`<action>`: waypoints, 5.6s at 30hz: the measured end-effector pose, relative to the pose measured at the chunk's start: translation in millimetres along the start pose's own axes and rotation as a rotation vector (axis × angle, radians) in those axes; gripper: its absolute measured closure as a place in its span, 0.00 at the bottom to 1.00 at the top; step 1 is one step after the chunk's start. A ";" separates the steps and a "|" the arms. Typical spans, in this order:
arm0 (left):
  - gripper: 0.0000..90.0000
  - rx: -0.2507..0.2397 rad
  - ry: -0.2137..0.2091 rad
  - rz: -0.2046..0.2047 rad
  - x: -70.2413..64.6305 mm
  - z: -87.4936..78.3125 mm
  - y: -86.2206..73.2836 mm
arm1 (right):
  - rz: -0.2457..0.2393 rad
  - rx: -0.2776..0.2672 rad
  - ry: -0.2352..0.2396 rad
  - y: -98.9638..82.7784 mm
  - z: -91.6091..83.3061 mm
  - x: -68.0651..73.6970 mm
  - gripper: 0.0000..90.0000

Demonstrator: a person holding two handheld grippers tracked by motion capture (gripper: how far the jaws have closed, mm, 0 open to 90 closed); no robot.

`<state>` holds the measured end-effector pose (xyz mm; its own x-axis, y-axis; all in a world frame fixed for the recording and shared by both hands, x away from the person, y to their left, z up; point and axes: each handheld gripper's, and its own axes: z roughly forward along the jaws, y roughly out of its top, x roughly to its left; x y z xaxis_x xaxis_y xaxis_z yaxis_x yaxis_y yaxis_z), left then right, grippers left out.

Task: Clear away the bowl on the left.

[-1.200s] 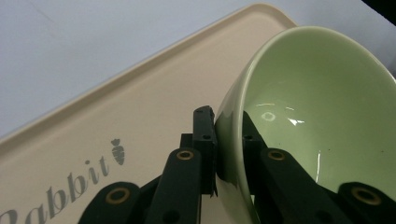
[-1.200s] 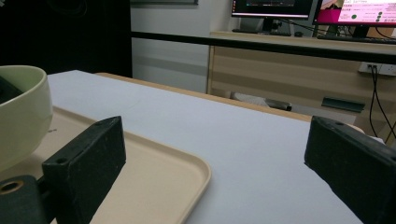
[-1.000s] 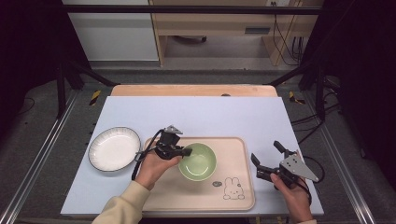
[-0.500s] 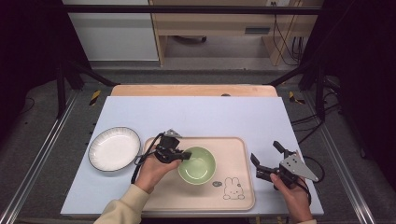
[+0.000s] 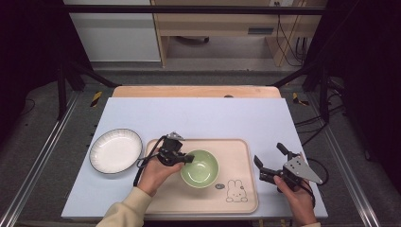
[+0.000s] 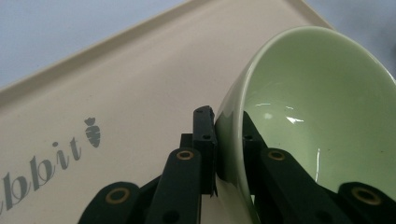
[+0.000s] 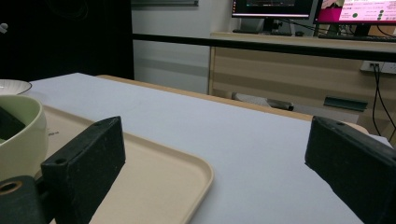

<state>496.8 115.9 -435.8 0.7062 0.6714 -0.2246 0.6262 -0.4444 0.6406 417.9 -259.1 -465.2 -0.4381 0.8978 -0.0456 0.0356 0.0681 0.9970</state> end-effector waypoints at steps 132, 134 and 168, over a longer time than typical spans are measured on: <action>0.22 -0.184 0.095 0.101 -3.0 -15.2 -1.2 | -0.001 0.018 0.018 -1.0 1.4 1.3 0.06; 0.19 -0.216 0.090 0.124 -6.2 -16.9 -0.5 | -0.001 0.018 0.018 -1.2 1.9 1.5 0.06; 0.10 -0.416 0.002 0.293 -29.9 -29.6 -0.2 | 0.005 0.019 0.019 -1.1 1.2 2.3 0.06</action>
<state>465.8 113.5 -407.5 0.8317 0.5552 0.0098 0.2165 -0.3405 0.9150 417.9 -256.6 -466.5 -0.4546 0.8898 -0.0390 0.0553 0.0720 0.9959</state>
